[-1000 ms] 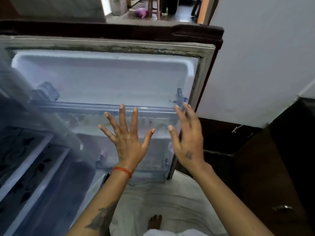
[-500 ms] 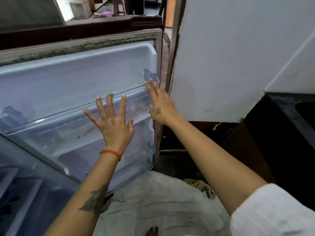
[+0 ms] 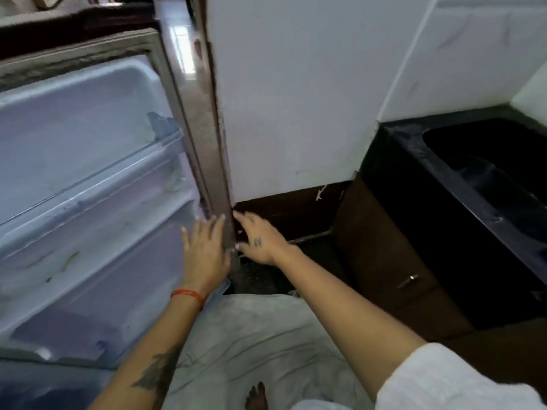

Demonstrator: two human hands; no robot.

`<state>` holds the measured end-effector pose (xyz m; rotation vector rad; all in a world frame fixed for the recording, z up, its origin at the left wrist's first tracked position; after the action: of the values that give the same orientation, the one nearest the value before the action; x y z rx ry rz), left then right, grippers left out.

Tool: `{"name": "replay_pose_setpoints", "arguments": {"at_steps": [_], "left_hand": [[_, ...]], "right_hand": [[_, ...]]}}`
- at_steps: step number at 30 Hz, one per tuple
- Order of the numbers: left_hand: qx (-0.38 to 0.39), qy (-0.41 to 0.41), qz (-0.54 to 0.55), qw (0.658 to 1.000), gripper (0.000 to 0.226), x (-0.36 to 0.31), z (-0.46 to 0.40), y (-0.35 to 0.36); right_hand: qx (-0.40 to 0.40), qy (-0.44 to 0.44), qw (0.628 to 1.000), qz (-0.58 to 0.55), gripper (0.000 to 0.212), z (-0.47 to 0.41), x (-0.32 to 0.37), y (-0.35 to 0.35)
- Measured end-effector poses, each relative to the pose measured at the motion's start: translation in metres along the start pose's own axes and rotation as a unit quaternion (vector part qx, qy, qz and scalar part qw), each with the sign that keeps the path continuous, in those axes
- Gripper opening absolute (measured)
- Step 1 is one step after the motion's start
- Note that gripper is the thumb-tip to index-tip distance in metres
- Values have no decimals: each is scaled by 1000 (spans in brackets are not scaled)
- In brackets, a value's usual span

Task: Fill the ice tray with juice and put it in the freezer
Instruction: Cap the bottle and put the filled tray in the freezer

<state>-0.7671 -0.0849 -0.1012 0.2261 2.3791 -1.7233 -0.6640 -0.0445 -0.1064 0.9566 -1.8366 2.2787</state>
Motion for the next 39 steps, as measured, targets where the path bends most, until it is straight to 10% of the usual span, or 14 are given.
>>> {"name": "replay_pose_setpoints", "arguments": {"at_steps": [9,23,31,39], "left_hand": [[451,170,-17,876,49,-136,74,152],[235,336,188,892,37,-468,50,125],[154,403,352,831,28,-619,42,86],[300,386,372,789,49,-735,37,149]], "right_hand": [[158,249,952,82,49,178,-221,7],[-332,339,880,-7,44,365,-356,-161],[-586,379,716,17,33,473,-397,-244],[-669,580,463,42,26,598,-450,-257]]}}
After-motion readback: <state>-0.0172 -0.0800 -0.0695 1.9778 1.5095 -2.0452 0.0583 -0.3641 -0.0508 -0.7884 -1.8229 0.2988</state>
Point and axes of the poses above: each hand's wrist, its own z-axis away from the middle knuckle, its own y-axis out of the palm, x = y × z, the point moved 8 cm from there along -z, towards the middle knuckle, and after that the axes turned 10 degrees about -x, right-handed, at the moved point
